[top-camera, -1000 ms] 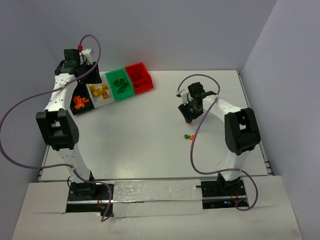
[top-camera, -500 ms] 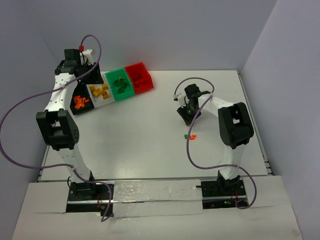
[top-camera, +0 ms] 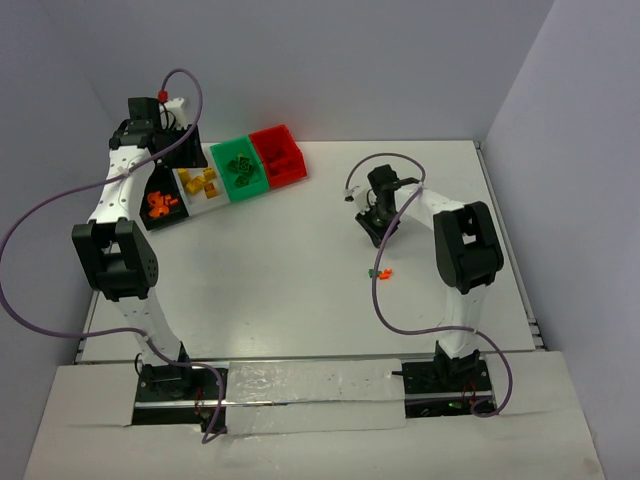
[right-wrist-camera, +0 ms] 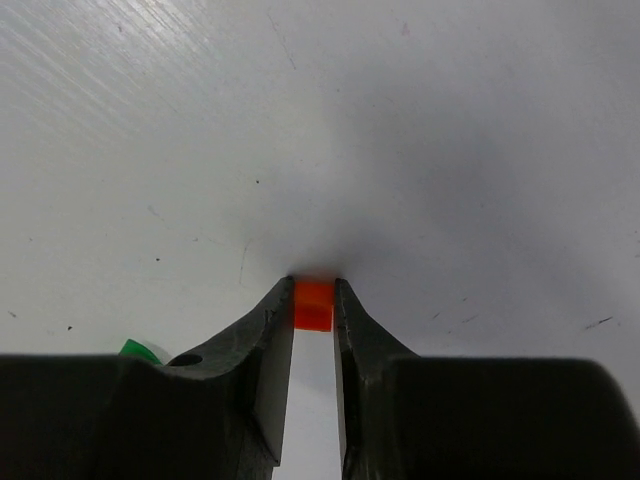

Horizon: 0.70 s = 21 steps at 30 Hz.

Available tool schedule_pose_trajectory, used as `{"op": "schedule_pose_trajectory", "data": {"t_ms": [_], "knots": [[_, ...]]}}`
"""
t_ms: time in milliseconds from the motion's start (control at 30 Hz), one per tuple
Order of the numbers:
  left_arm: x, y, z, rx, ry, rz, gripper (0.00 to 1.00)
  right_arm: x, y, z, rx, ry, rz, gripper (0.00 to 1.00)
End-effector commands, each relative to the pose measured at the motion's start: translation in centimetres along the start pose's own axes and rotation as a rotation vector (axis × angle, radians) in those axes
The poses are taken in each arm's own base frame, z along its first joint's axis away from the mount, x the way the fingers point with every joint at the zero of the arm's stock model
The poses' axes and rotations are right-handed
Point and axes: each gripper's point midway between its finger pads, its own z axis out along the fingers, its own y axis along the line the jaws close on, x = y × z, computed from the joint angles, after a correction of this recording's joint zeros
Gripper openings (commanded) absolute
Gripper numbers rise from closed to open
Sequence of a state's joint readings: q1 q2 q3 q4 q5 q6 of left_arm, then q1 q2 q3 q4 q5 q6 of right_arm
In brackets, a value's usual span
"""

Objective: Sort the legos into containers by color

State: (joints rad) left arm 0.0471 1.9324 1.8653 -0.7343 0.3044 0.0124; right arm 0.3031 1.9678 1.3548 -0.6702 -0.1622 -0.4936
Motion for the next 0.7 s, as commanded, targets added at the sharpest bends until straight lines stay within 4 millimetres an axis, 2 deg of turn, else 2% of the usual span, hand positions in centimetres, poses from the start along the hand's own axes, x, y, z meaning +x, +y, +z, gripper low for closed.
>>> {"op": "schedule_pose_trajectory", "data": {"t_ms": [0, 33, 133, 267, 367, 433, 467, 500, 533, 600, 667], "knots": [[-2.0, -1.5, -1.2, 0.06, -0.048, 0.019, 0.56, 0.5, 1.5, -1.1, -0.065, 0.007, -0.025, 0.23], [-2.1, -1.8, -1.2, 0.079, -0.051, 0.017, 0.56, 0.3, 1.7, -1.6, -0.077, -0.001, -0.028, 0.2], [-2.3, -3.8, -1.6, 0.182, -0.06, 0.02, 0.56, -2.1, 2.5, -4.3, -0.115, -0.101, -0.041, 0.12], [-2.4, -8.5, -3.0, 0.417, -0.074, -0.028, 0.57, -7.4, 4.2, -8.8, -0.216, -0.314, -0.041, 0.09], [-2.4, -11.9, -4.4, 0.569, -0.092, -0.082, 0.6, -12.8, 5.2, -14.0, -0.278, -0.53, -0.028, 0.08], [-2.6, -14.1, -5.5, 0.657, -0.118, -0.091, 0.6, -16.3, 5.9, -17.4, -0.349, -0.663, 0.08, 0.05], [-2.0, -15.3, -5.5, 0.692, -0.11, -0.102, 0.61, -18.4, 5.7, -19.1, -0.358, -0.752, 0.096, 0.02], [-2.1, -16.0, -5.8, 0.716, -0.123, -0.107, 0.61, -19.7, 5.7, -20.3, -0.378, -0.798, 0.125, 0.0], [-3.1, -16.4, -6.7, 0.737, -0.158, -0.108, 0.61, -20.0, 6.0, -20.8, -0.415, -0.796, 0.189, 0.0], [-3.7, -17.9, -7.5, 0.775, -0.195, -0.142, 0.61, -23.2, 5.9, -23.7, -0.491, -0.903, 0.315, 0.0], [-3.8, -18.6, -7.6, 0.756, -0.213, -0.149, 0.6, -24.5, 6.0, -24.5, -0.547, -0.927, 0.388, 0.0]]}}
